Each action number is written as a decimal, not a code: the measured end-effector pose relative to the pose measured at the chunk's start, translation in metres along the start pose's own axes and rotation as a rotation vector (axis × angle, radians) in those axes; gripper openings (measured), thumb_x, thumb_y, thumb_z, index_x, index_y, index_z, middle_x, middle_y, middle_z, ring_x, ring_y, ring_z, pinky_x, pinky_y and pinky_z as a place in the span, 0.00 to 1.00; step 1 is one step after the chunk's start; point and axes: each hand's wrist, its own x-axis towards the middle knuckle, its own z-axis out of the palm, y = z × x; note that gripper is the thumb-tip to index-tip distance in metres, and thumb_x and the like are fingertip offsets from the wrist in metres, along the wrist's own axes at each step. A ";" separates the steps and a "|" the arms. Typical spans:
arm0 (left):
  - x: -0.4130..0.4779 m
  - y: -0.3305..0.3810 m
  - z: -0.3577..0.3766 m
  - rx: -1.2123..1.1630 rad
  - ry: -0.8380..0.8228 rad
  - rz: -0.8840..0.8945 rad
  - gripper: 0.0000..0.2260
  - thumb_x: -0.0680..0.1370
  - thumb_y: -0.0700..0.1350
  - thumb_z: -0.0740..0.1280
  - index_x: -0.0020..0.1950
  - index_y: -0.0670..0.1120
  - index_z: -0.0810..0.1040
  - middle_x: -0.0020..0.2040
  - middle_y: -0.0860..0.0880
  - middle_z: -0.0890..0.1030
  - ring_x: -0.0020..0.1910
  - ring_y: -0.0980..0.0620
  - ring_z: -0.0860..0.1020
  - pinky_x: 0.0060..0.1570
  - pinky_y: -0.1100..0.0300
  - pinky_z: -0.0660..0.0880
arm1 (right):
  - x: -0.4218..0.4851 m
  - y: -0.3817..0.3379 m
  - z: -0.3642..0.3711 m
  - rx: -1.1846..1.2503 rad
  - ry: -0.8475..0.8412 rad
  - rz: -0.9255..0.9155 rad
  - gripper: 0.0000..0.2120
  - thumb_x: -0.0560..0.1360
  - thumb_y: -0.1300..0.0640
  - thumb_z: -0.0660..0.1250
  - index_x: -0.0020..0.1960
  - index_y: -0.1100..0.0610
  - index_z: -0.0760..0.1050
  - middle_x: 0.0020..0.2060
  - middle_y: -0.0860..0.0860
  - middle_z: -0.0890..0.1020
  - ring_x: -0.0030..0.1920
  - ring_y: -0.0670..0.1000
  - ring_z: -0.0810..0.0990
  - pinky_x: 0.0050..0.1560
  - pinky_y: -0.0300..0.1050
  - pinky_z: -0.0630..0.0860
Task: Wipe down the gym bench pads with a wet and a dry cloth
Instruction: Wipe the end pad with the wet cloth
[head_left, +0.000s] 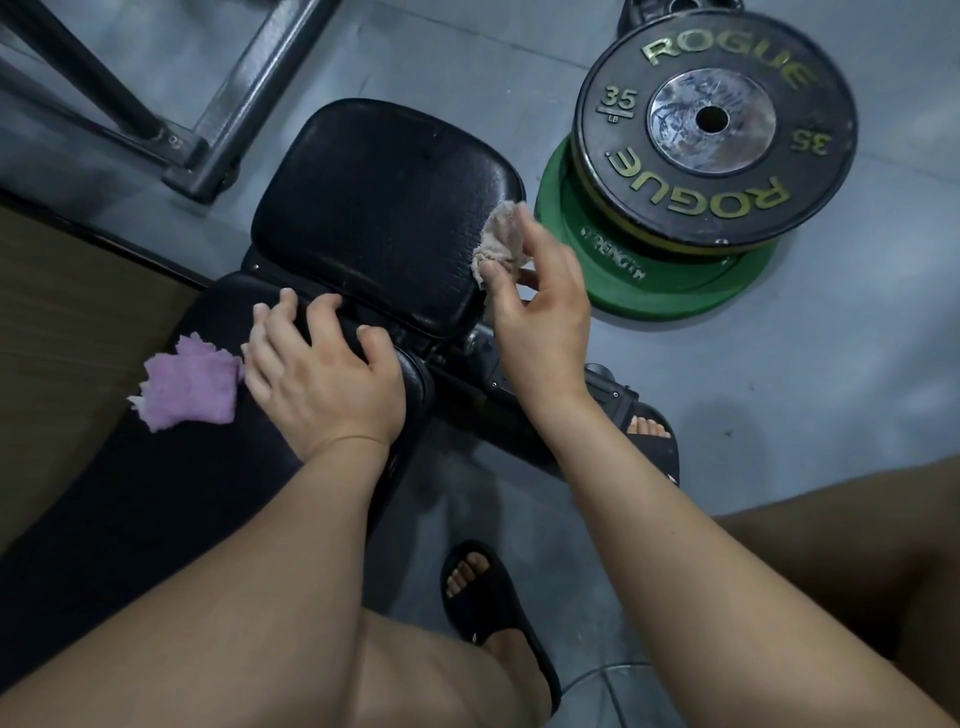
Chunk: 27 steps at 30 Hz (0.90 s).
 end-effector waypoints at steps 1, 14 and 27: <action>0.000 0.000 0.000 0.002 -0.002 0.000 0.20 0.77 0.53 0.59 0.66 0.51 0.76 0.74 0.45 0.69 0.78 0.41 0.61 0.74 0.38 0.58 | 0.001 0.000 0.002 -0.013 0.002 -0.011 0.20 0.78 0.59 0.72 0.69 0.52 0.78 0.55 0.50 0.78 0.56 0.45 0.79 0.62 0.42 0.77; 0.000 0.003 -0.004 -0.018 -0.025 -0.006 0.20 0.77 0.53 0.58 0.66 0.51 0.75 0.75 0.44 0.68 0.78 0.41 0.60 0.75 0.37 0.57 | 0.056 -0.025 0.013 0.159 0.125 0.313 0.13 0.83 0.52 0.65 0.64 0.51 0.82 0.54 0.33 0.82 0.52 0.34 0.82 0.53 0.26 0.72; 0.001 0.002 -0.005 -0.031 -0.061 -0.025 0.20 0.77 0.54 0.58 0.68 0.52 0.74 0.77 0.45 0.66 0.80 0.42 0.57 0.77 0.39 0.53 | 0.089 -0.037 0.006 0.136 -0.160 0.257 0.15 0.80 0.47 0.70 0.62 0.52 0.84 0.56 0.40 0.86 0.60 0.34 0.80 0.67 0.37 0.74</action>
